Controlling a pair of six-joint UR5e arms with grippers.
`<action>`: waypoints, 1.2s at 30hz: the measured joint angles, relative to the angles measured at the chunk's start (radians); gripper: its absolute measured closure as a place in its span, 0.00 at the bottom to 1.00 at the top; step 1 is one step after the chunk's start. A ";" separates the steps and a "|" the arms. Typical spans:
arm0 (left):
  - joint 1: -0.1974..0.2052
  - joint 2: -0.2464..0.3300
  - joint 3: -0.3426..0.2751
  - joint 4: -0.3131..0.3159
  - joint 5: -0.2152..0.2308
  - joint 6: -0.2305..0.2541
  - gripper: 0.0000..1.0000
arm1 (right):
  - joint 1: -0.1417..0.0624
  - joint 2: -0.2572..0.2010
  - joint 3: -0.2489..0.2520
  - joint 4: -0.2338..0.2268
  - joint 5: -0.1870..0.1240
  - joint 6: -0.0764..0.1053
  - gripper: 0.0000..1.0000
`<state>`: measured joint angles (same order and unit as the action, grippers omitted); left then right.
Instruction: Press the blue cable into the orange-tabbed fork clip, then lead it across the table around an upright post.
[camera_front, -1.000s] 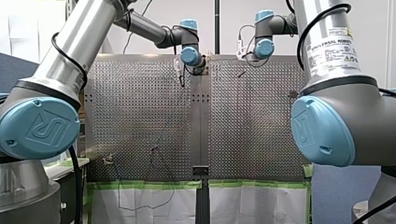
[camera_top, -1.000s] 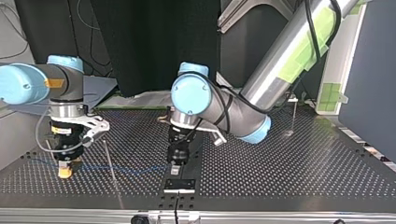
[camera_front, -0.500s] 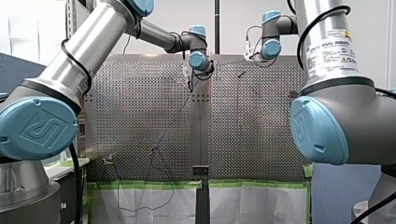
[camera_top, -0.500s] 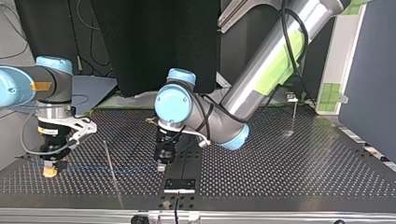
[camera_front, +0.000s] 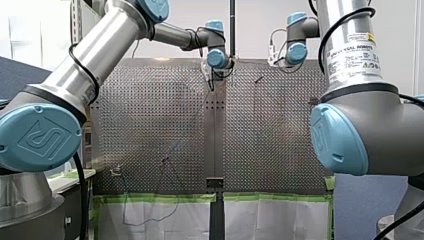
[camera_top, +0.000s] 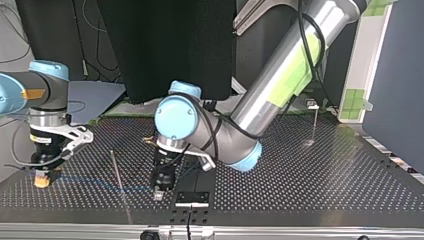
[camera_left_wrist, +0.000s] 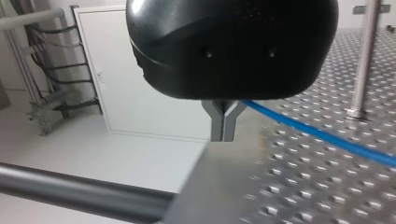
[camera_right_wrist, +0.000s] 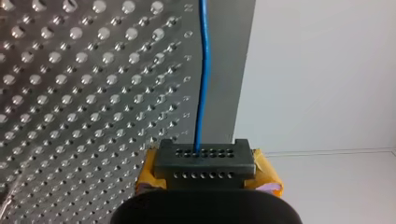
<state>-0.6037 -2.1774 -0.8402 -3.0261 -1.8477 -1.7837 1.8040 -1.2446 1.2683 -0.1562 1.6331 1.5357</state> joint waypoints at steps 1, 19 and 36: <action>0.000 -0.001 0.006 0.000 0.002 -0.001 1.00 | -0.002 0.001 0.001 0.000 -0.001 0.000 1.00; -0.026 -0.115 -0.017 0.029 0.046 0.006 1.00 | -0.044 0.034 0.036 -0.005 -0.017 0.006 1.00; -0.011 -0.162 -0.027 0.035 0.051 -0.012 1.00 | -0.036 0.117 0.166 -0.076 -0.019 0.011 1.00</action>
<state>-0.6150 -2.3395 -0.8675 -2.9911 -1.7970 -1.7961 1.7677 -1.1276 1.4340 -0.2320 1.6146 1.5465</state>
